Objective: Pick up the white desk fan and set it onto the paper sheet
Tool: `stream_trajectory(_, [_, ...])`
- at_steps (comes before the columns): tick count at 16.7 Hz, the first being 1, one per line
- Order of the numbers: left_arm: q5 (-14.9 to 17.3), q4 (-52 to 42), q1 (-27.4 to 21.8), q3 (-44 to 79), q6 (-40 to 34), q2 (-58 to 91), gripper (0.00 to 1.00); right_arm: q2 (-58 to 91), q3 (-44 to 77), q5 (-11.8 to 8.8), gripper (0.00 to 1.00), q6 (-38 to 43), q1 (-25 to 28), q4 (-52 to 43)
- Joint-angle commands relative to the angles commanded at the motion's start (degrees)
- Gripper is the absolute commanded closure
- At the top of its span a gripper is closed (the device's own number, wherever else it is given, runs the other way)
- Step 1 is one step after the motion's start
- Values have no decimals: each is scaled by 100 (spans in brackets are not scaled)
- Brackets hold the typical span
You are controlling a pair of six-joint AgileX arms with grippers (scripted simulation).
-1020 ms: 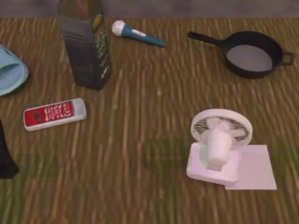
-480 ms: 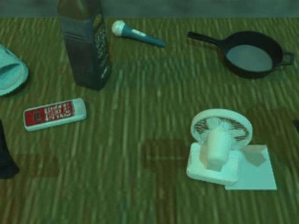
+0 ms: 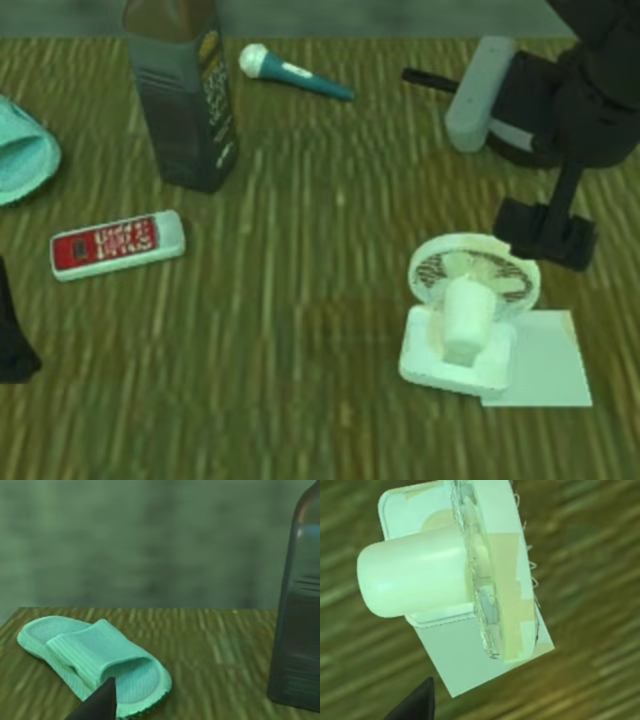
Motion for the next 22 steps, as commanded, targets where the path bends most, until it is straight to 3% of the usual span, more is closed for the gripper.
stream_trajectory(7, [0,0,0,0,0,0,0,1581,1518,25,0,-565,449,-1175])
stream_trajectory(13, [0,0,0,0,0,0,0,1561,1402,24,0,-571,434,-1064])
stream_trajectory(22, [0,0,0,0,0,0,0,1495,263,24,0,-574,442,-6])
